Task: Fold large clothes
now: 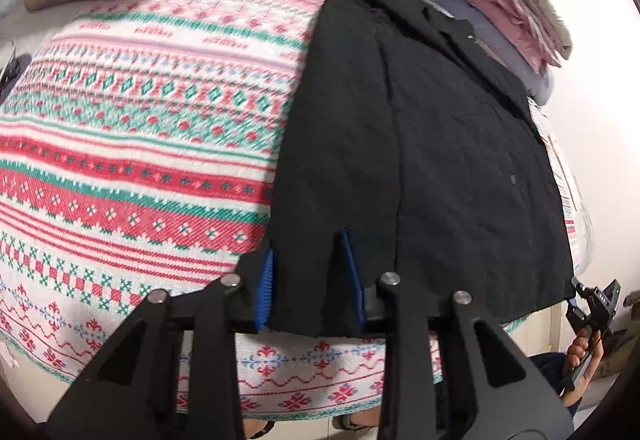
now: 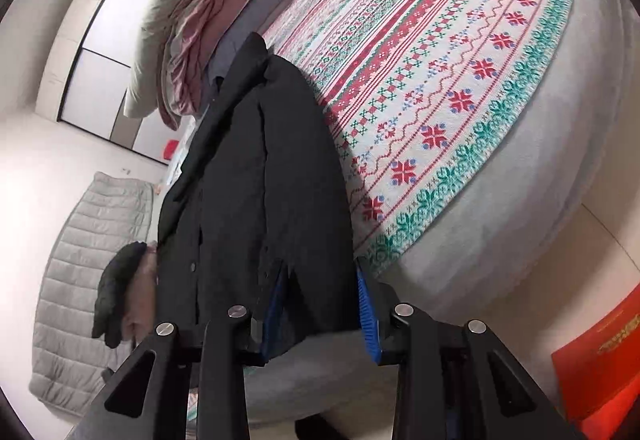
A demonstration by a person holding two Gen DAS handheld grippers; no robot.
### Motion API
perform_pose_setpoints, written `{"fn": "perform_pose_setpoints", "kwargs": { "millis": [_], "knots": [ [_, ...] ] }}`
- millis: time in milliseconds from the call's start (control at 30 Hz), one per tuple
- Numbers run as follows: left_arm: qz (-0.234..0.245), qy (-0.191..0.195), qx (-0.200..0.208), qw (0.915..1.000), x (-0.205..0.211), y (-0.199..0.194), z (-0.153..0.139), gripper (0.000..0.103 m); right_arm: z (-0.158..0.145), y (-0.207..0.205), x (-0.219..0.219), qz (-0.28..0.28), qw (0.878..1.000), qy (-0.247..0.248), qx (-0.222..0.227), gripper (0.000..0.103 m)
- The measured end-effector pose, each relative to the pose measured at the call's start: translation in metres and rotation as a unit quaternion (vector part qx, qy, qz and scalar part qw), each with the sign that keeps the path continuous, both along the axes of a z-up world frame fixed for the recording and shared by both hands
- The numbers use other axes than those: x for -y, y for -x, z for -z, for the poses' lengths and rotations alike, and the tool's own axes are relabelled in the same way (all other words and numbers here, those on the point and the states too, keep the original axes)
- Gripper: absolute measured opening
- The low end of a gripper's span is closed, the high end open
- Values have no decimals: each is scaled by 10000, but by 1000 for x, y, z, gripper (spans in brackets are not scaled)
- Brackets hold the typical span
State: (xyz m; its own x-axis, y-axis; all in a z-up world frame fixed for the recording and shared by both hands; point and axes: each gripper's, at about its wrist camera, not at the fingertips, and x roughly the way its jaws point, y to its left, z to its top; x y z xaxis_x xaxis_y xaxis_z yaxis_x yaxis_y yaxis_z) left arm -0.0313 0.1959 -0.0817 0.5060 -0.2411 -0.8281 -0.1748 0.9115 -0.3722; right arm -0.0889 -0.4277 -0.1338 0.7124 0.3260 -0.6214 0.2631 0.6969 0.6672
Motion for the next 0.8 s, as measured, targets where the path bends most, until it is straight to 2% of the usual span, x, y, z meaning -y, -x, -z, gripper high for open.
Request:
{"fn": "perform_pose_setpoints", "kwargs": {
  "millis": [100,233,333,367,400,433,467,533,600,800],
  "knots": [
    [-93,131,-11,9999,-4,4,1,34,8,-4,1,43,9996,2,-276,36],
    [-65,88,18,9999,2,8,3,34,9,-2,-1,-55,9996,-11,-286,37],
    [-94,-37,92,9999,9,10,5,34,13,-4,-5,-120,9989,87,-453,41],
    [-100,-106,125,9998,12,11,5,27,13,-4,-8,-103,9988,190,-436,41],
    [-94,-134,144,9998,13,11,4,17,10,-3,-11,-70,9986,357,-373,37],
    [-90,-109,171,9998,13,12,2,16,6,-1,-14,-66,9984,486,-276,34],
    [-137,-80,216,9996,12,14,0,15,3,1,-17,-49,9983,570,-136,26],
    [-171,-36,258,9995,13,14,-1,15,-6,9,-21,2,9973,715,164,25],
    [-195,13,213,9996,13,14,2,17,-8,9,-22,-53,9975,672,219,25],
    [-309,100,167,9993,13,9,7,23,8,-3,-9,197,9993,294,-147,34]
  ]
}}
